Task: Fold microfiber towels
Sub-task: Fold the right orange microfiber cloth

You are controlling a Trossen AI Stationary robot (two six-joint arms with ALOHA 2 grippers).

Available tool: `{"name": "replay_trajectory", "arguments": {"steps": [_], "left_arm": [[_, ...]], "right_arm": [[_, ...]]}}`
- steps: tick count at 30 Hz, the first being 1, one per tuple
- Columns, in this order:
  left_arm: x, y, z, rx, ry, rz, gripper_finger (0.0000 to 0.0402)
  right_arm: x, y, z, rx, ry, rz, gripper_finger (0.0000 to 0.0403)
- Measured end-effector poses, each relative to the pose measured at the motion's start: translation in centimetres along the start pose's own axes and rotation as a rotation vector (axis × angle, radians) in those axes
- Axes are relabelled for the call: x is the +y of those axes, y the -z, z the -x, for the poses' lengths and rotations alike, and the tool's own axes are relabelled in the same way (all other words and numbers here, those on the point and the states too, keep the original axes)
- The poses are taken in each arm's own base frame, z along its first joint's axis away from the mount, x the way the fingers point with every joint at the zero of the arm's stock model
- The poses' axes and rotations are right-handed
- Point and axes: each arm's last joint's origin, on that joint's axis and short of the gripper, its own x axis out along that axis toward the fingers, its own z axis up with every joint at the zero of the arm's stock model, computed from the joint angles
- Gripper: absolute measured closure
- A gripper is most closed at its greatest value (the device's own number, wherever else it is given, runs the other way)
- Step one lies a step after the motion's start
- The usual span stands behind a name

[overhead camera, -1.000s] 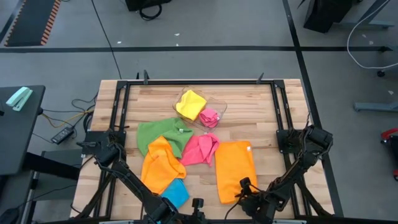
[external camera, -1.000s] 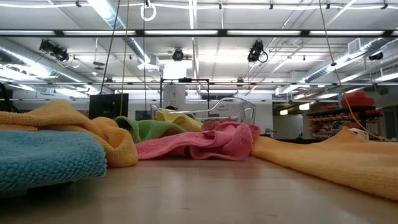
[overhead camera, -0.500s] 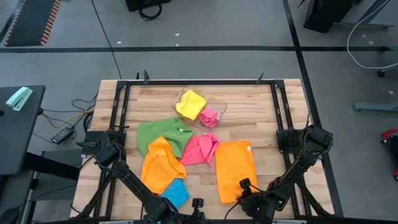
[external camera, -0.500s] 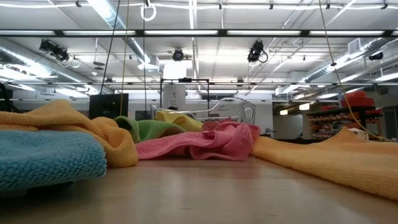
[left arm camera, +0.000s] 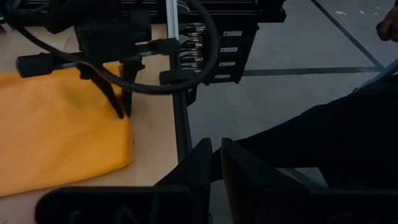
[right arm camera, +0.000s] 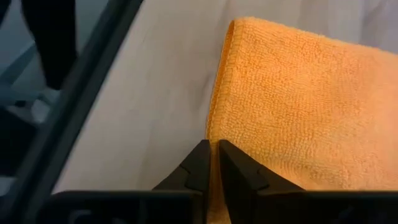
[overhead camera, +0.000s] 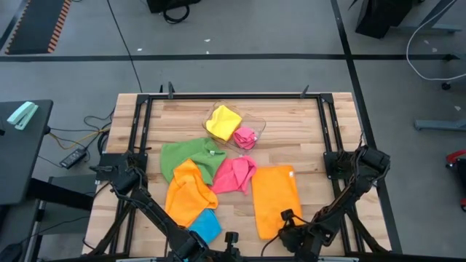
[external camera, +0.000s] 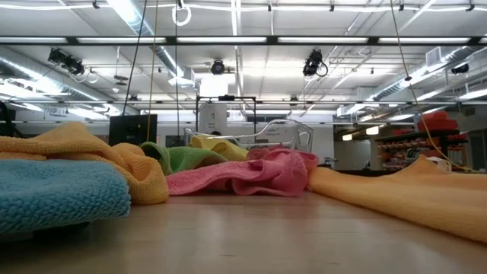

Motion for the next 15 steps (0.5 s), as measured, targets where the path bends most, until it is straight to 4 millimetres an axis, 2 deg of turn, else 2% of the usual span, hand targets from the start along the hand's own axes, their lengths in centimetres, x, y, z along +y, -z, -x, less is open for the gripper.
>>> {"name": "replay_trajectory", "arguments": {"steps": [6, 15], "left_arm": [[0.0, 0.0, 0.0, 0.0, 0.0, 0.0, 0.0356], [0.0, 0.0, 0.0, 0.0, 0.0, 0.0, 0.036]], "right_arm": [[0.4, -0.9, 1.0, 0.002, -0.075, -0.047, 0.0362], [0.9, -2.4, 1.8, -0.026, -0.074, -0.071, 0.0362]]}}
